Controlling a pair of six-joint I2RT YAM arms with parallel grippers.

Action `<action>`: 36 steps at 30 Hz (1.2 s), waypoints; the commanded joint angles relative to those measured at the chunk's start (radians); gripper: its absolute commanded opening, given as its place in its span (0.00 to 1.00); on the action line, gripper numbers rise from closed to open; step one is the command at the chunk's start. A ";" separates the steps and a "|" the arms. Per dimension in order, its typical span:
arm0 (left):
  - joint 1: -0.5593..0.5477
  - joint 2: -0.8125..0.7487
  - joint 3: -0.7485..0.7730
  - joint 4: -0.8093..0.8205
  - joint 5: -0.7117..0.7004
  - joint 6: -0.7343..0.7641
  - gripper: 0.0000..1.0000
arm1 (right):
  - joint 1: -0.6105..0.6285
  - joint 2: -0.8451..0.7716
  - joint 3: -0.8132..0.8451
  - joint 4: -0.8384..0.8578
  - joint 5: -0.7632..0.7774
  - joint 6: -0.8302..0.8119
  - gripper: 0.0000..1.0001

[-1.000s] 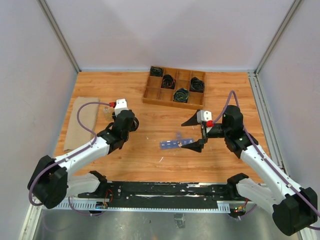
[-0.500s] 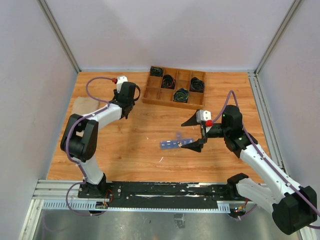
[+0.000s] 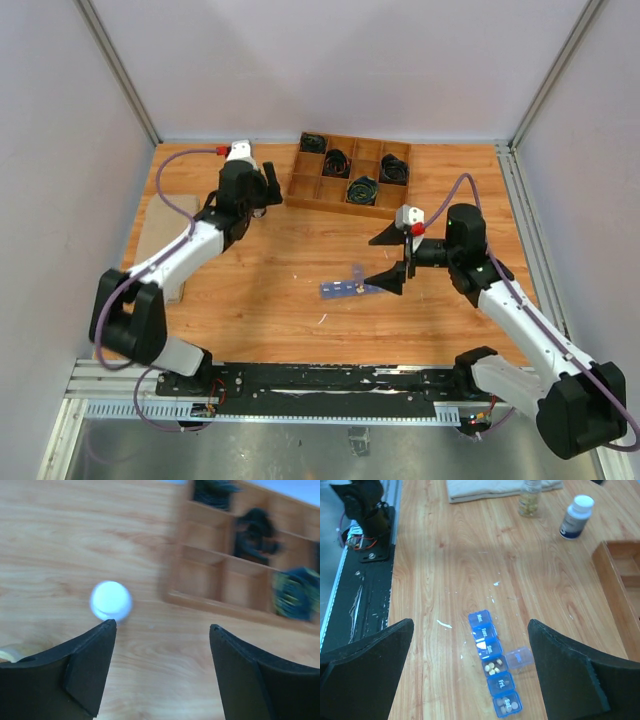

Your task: Sort the pills into containers

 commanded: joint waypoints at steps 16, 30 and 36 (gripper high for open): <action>-0.404 -0.359 -0.891 1.088 0.904 0.629 0.85 | -0.178 0.304 0.268 -0.364 0.068 -0.070 1.00; -0.404 0.080 -0.827 1.383 0.828 0.592 0.85 | -0.175 0.516 0.403 -0.541 0.164 -0.168 0.89; -0.404 0.134 -0.758 1.270 0.822 0.622 0.82 | -0.159 0.596 0.433 -0.551 0.198 -0.131 0.73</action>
